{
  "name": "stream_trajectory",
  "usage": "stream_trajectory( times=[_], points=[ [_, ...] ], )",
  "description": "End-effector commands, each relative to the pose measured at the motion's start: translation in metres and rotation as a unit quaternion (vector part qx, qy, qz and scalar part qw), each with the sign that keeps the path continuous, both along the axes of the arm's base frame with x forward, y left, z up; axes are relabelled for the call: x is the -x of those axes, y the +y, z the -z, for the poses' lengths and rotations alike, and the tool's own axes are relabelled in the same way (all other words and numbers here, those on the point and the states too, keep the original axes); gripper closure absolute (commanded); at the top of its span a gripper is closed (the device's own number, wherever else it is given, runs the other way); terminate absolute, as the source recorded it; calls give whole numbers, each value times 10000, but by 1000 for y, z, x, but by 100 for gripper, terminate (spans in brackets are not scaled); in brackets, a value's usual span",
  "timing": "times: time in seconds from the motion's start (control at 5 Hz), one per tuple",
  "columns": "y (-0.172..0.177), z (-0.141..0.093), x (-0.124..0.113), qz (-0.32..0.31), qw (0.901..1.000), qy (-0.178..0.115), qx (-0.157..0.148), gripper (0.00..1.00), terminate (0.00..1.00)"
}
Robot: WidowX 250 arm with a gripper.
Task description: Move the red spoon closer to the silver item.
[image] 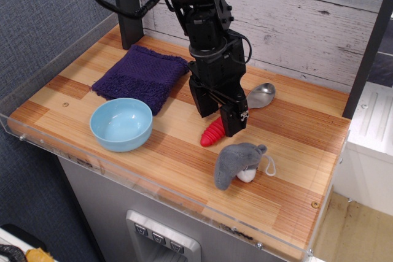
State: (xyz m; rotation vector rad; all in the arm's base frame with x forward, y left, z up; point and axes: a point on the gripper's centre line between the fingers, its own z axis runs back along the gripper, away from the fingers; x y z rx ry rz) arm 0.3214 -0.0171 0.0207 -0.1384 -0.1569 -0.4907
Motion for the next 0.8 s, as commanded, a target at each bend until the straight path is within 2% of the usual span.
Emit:
stream_trajectory(
  times=[0.0,0.2,0.4,0.6],
  points=[
    [-5,-80,-6,156,9936,-1121,-17,0,0],
    [-12,-116,-9,190,9878,-1545,-89,0,0],
    [-11,-142,-5,168,9832,-1817,-34,0,0],
    [-8,-156,-2,156,9784,-2056,-146,0,100]
  ],
)
